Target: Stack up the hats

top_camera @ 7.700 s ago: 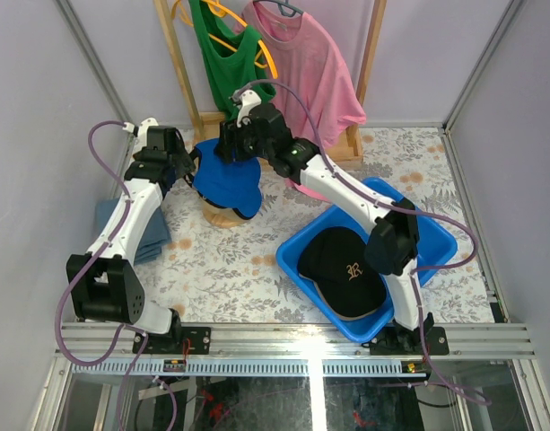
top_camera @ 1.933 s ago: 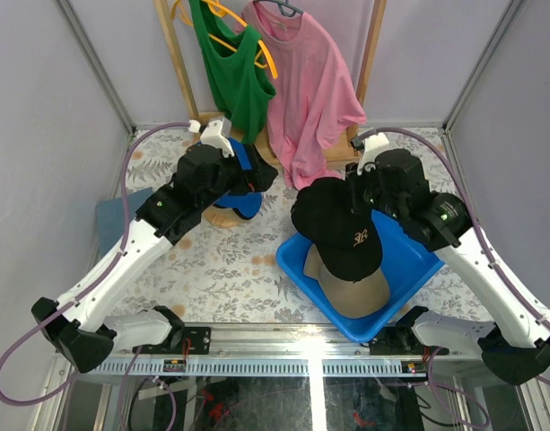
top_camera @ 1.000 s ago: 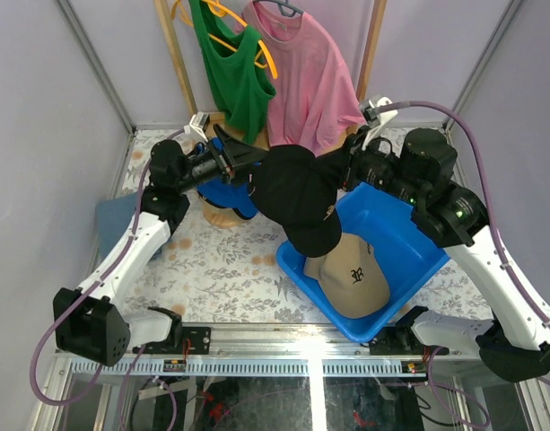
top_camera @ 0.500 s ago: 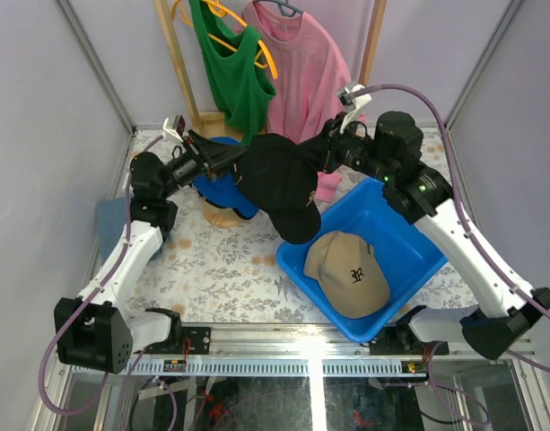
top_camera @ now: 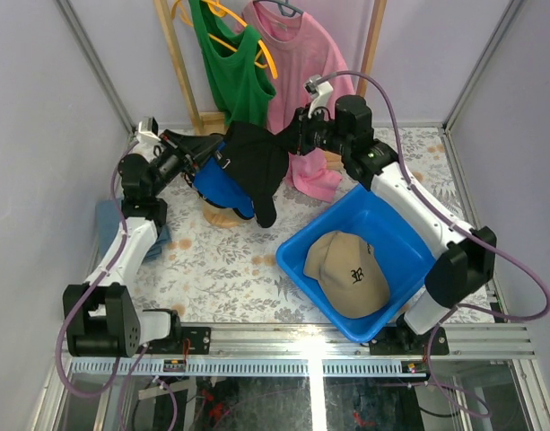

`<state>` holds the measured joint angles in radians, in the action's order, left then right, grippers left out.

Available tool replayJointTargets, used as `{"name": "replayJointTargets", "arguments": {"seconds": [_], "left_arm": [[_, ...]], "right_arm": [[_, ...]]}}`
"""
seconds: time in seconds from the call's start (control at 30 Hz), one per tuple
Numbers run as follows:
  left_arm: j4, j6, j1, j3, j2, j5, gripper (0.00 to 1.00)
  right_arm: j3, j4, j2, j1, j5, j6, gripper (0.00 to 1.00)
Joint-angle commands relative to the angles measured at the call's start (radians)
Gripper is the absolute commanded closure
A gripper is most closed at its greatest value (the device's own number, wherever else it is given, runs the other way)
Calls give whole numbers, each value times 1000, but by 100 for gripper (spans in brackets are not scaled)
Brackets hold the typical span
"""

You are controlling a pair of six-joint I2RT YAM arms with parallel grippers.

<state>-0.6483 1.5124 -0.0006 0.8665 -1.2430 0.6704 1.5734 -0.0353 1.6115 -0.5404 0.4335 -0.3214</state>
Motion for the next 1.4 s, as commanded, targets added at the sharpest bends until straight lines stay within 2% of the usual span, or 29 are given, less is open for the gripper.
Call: {"name": "replayJointTargets", "arguments": {"seconds": [0.0, 0.33, 0.6, 0.8, 1.1, 1.37], "left_arm": [[-135, -29, 35, -33, -21, -39, 84], [-166, -61, 61, -25, -72, -24, 84], [-126, -117, 71, -18, -60, -17, 84], [-225, -53, 70, -23, -95, -6, 84], [-234, -70, 53, 0, -135, 2, 84], [-127, -173, 53, 29, -126, -10, 84]], "right_arm": [[73, 108, 41, 25, 10, -2, 100], [165, 118, 143, 33, 4, 13, 100], [175, 117, 114, 33, -36, 46, 100], [213, 94, 82, 32, -60, 71, 100], [229, 93, 99, 33, -98, 125, 100], [269, 137, 182, 32, -114, 148, 100]]}}
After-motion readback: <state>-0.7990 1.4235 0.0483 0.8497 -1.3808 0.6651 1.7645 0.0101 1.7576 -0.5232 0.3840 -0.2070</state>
